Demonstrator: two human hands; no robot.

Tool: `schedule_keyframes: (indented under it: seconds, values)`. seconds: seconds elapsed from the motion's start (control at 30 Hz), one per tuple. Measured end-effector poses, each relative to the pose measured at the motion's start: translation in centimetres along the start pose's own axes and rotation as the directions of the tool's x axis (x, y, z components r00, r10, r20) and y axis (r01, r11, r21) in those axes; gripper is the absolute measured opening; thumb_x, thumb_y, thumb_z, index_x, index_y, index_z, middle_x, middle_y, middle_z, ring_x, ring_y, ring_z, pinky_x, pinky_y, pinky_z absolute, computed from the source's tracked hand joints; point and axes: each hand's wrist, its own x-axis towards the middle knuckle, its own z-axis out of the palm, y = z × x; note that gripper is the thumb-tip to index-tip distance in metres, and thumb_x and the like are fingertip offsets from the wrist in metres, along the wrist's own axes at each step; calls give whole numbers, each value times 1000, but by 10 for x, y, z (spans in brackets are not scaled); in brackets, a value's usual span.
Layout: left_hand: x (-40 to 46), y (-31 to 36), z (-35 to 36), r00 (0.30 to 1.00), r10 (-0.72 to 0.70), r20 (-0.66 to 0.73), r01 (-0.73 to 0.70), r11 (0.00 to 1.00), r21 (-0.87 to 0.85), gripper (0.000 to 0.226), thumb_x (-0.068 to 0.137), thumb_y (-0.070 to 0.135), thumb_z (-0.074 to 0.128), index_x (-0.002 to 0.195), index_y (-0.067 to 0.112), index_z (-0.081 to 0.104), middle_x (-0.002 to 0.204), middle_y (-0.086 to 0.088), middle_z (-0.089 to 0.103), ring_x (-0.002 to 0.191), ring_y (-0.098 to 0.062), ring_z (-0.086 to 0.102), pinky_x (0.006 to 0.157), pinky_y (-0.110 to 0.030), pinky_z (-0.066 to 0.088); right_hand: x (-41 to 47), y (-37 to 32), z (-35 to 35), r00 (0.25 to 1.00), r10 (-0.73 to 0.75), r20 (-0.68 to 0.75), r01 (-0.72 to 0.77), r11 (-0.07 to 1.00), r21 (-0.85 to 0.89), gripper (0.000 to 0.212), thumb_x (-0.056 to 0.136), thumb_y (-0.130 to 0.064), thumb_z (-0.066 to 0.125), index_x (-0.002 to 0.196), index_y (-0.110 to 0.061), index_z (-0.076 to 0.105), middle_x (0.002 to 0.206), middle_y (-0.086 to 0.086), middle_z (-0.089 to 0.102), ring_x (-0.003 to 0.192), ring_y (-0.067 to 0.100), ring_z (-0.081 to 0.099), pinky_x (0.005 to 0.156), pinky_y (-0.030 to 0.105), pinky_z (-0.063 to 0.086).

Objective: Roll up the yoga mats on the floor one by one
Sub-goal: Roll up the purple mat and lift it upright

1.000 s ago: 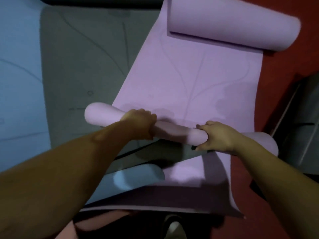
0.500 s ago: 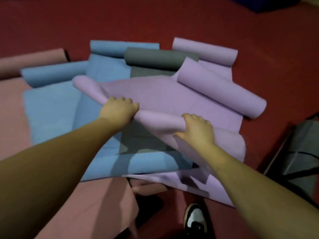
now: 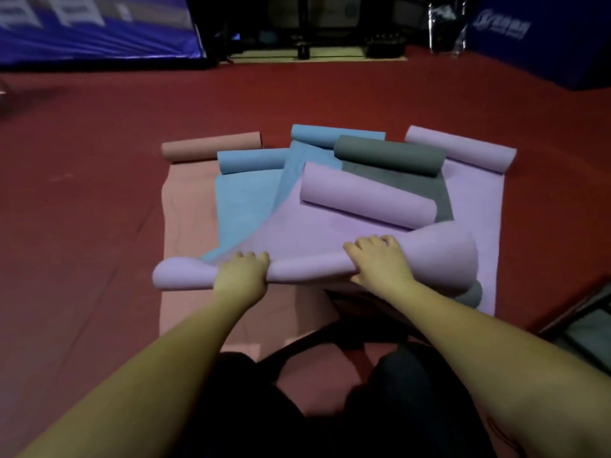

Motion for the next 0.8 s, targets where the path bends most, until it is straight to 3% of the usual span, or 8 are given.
schedule_keyframes:
  seconds: [0.1, 0.2, 0.37, 0.43, 0.5, 0.57, 0.67, 0.8]
  values:
    - [-16, 5, -3, 993, 116, 18, -116, 993, 13, 27, 86, 22, 51, 112, 20, 48, 112, -3, 63, 105, -29, 56, 79, -36, 37, -40, 3, -10, 968, -33, 249, 14, 997, 78, 72, 66, -62, 74, 124, -23, 55, 114, 3, 59, 106, 28, 56, 85, 41, 45]
    - [-25, 10, -8, 979, 204, 30, -205, 978, 29, 26, 86, 20, 50, 112, 21, 48, 115, -3, 61, 107, -28, 55, 81, -37, 36, -55, 10, -25, 865, -87, 495, 2, 986, 169, 74, 72, -65, 67, 134, -29, 47, 123, 1, 50, 117, 24, 47, 92, 38, 44]
    - [-48, 21, -12, 966, 245, 86, -245, 969, -16, 31, 84, 31, 58, 113, 21, 51, 118, -2, 60, 110, -28, 56, 82, -38, 41, -62, 20, -43, 761, -58, 647, -89, 977, 192, 78, 68, -63, 75, 131, -24, 49, 124, 5, 52, 115, 26, 50, 96, 38, 45]
    - [-51, 24, -18, 969, 238, 70, -240, 971, 13, 30, 85, 31, 57, 113, 21, 52, 118, -3, 60, 111, -28, 55, 84, -39, 40, -64, 23, -51, 781, -37, 624, -103, 977, 187, 72, 68, -59, 76, 124, -24, 49, 124, 2, 58, 108, 26, 56, 87, 36, 47]
    - [-54, 23, -25, 978, 208, -29, -206, 976, 63, 28, 87, 30, 57, 113, 20, 52, 119, -3, 60, 112, -27, 54, 86, -39, 39, -67, 25, -60, 881, -16, 472, -68, 985, 160, 64, 70, -58, 74, 120, -26, 50, 121, -1, 61, 106, 26, 59, 80, 36, 48]
    - [-60, 20, -30, 984, 160, -84, -155, 986, 59, 34, 87, 35, 61, 115, 19, 50, 120, -4, 58, 115, -27, 52, 88, -39, 38, -73, 23, -68, 948, -12, 320, -34, 990, 136, 59, 75, -57, 71, 122, -25, 53, 122, -1, 61, 109, 26, 58, 82, 37, 47]
    - [-77, 15, -15, 984, 167, -61, -164, 985, 44, 55, 80, 52, 70, 117, 15, 51, 120, -7, 56, 114, -30, 51, 90, -42, 38, -89, 10, -66, 975, -49, 216, 24, 993, 118, 54, 78, -54, 72, 119, -19, 59, 119, 4, 55, 110, 29, 53, 82, 40, 44]
    - [-103, 11, 12, 964, 218, -154, -219, 976, 10, 74, 71, 79, 44, 84, 7, 60, 84, -12, 58, 75, -32, 55, 65, -42, 49, -112, -13, -54, 975, -87, 204, 55, 986, 155, 46, 81, -47, 71, 111, -14, 61, 112, 9, 56, 108, 32, 52, 80, 43, 46]
